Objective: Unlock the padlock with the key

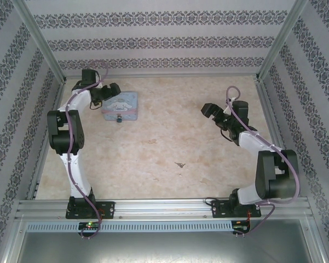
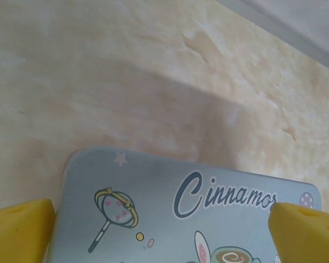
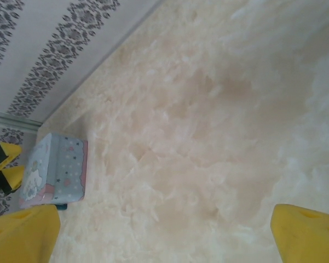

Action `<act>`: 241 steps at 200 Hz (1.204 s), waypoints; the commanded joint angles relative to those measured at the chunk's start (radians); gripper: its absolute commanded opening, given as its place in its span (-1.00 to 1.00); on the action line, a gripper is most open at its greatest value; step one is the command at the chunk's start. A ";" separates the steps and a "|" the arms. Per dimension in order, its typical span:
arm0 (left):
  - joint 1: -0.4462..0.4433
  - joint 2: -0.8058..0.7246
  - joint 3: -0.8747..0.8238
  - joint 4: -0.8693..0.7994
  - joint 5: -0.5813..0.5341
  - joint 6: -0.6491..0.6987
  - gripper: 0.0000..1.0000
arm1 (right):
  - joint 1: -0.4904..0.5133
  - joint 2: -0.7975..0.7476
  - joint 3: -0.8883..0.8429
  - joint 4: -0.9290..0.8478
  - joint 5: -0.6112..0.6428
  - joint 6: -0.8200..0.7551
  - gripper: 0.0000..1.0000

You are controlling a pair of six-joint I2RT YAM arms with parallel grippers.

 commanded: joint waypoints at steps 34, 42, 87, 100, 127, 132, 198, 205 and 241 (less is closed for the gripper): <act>-0.234 -0.106 -0.206 0.166 0.059 -0.112 0.99 | 0.053 0.078 0.036 -0.007 -0.084 -0.004 0.92; -0.276 -0.139 -0.266 0.221 0.050 -0.148 0.99 | 0.064 0.081 0.040 -0.010 -0.088 -0.004 0.89; -0.439 -0.329 -0.534 0.400 -0.115 -0.363 0.99 | 0.123 0.093 0.034 -0.053 -0.074 0.012 0.76; -0.440 -0.360 -0.566 0.398 -0.157 -0.370 0.99 | 0.136 0.095 0.023 -0.058 -0.065 0.019 0.72; -0.436 -0.381 -0.555 0.329 -0.194 -0.327 0.99 | 0.165 0.089 0.015 -0.065 -0.054 0.021 0.68; -0.436 -0.380 -0.552 0.325 -0.182 -0.326 0.99 | 0.171 0.087 0.013 -0.069 -0.050 0.021 0.67; -0.493 -0.441 -0.643 0.419 -0.082 -0.434 0.99 | 0.269 0.015 -0.025 -0.160 0.082 0.007 0.55; -0.504 -0.443 -0.647 0.432 -0.079 -0.443 0.99 | 0.273 0.016 -0.026 -0.162 0.089 0.009 0.53; -0.546 -0.424 -0.652 0.486 -0.055 -0.484 0.99 | 0.296 0.030 -0.018 -0.156 0.085 0.022 0.35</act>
